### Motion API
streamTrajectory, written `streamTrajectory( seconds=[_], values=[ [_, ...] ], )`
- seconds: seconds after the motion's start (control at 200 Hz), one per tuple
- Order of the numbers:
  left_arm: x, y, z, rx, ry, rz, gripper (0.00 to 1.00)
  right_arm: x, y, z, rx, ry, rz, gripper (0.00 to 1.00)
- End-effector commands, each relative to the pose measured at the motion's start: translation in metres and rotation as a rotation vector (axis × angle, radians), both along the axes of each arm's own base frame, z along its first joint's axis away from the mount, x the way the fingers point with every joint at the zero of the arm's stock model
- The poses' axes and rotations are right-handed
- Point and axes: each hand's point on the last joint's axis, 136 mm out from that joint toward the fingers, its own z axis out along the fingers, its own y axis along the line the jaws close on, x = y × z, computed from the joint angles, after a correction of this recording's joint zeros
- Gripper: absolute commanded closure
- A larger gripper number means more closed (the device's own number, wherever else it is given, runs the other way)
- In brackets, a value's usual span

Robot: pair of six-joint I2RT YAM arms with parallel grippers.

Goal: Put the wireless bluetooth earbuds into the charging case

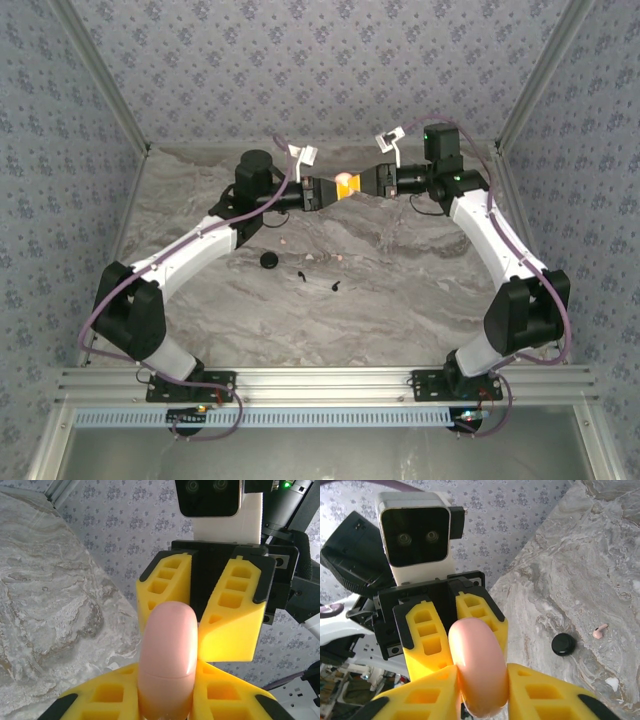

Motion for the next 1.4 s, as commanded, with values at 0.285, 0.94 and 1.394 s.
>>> streamTrajectory(
  seconds=[0.285, 0.94, 1.394],
  values=[
    [0.003, 0.006, 0.002, 0.147, -0.325, 0.054, 0.83, -0.015, -0.026, -0.007, -0.158, -0.036, -0.124, 0.47],
    [-0.035, 0.005, -0.001, 0.183, -0.699, -0.069, 0.81, -0.039, -0.012, -0.015, -0.264, -0.078, -0.068, 0.43],
    [-0.056, -0.004, -0.005, 0.175, -0.720, -0.165, 0.82, -0.019, -0.022, -0.016, -0.302, -0.071, -0.181, 0.44]
  ],
)
